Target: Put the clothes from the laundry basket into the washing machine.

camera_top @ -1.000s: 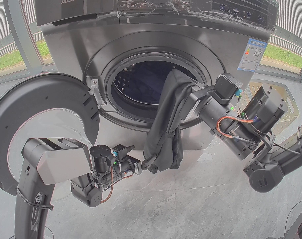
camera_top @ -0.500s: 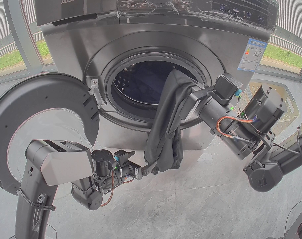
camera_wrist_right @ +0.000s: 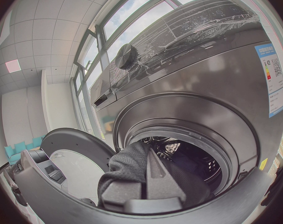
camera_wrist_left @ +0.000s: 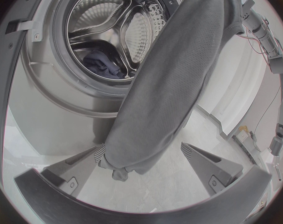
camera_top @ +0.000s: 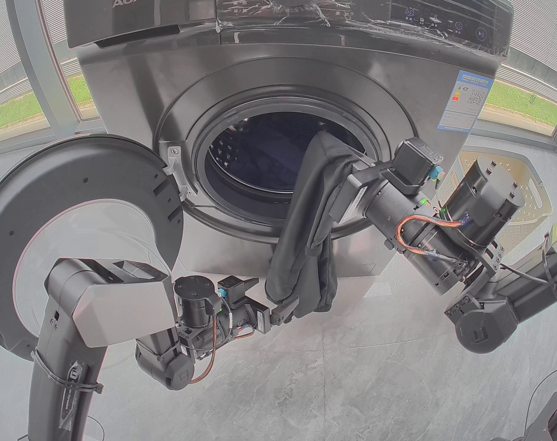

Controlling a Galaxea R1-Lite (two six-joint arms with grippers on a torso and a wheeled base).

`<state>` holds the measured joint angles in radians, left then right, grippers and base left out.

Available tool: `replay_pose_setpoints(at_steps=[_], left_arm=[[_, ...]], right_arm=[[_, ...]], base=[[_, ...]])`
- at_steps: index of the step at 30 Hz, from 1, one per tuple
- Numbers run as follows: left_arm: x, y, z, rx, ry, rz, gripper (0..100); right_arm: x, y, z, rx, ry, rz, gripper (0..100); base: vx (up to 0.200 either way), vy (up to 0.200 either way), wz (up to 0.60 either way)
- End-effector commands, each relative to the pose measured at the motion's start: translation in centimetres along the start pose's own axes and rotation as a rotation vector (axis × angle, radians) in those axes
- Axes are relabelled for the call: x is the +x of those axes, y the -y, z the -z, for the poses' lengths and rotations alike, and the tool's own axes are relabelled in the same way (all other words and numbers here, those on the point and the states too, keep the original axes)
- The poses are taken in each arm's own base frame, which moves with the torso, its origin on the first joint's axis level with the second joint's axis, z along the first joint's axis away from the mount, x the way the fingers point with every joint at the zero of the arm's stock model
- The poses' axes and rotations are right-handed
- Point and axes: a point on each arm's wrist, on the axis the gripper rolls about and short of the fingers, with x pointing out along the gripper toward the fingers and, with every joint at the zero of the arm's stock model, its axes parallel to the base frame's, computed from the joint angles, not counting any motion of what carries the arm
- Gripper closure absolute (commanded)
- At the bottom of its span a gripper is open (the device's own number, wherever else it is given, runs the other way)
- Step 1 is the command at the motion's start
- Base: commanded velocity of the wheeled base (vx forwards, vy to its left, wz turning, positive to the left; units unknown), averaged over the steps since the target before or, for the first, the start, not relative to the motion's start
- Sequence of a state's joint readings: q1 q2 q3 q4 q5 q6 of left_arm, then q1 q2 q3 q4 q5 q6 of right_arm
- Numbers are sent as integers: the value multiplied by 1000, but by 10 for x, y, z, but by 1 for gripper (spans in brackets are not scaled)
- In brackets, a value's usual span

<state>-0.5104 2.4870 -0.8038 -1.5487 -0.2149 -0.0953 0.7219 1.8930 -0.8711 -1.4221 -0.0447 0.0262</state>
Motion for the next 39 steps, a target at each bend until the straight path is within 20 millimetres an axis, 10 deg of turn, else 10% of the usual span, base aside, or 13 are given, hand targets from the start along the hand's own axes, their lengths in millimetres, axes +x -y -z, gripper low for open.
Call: replay_pose_setpoints(at_steps=[1, 2, 17, 27, 33, 39], left_arm=[[12, -6, 5, 3, 25, -16, 0], [14, -8, 5, 3, 30, -20, 100], [22, -11, -10, 10, 94, -21, 100], [-38, 4, -90, 23, 202, -20, 100], [-44, 7, -74, 10, 135, -21, 100], [-23, 1, -11, -16, -22, -25, 100]], right_arm=[[-1, -1, 1, 1, -5, -2, 100], [-1, -1, 2, 1, -6, -3, 100], [-4, 0, 5, 1, -21, 1, 100], [-11, 23, 11, -15, -52, 66, 100], [-11, 19, 10, -12, -48, 57, 100], [-10, 12, 7, -3, -33, 36, 100]], base=[[0, 0, 0], [0, 0, 0], [0, 0, 0], [0, 0, 0], [0, 0, 0], [0, 0, 0]])
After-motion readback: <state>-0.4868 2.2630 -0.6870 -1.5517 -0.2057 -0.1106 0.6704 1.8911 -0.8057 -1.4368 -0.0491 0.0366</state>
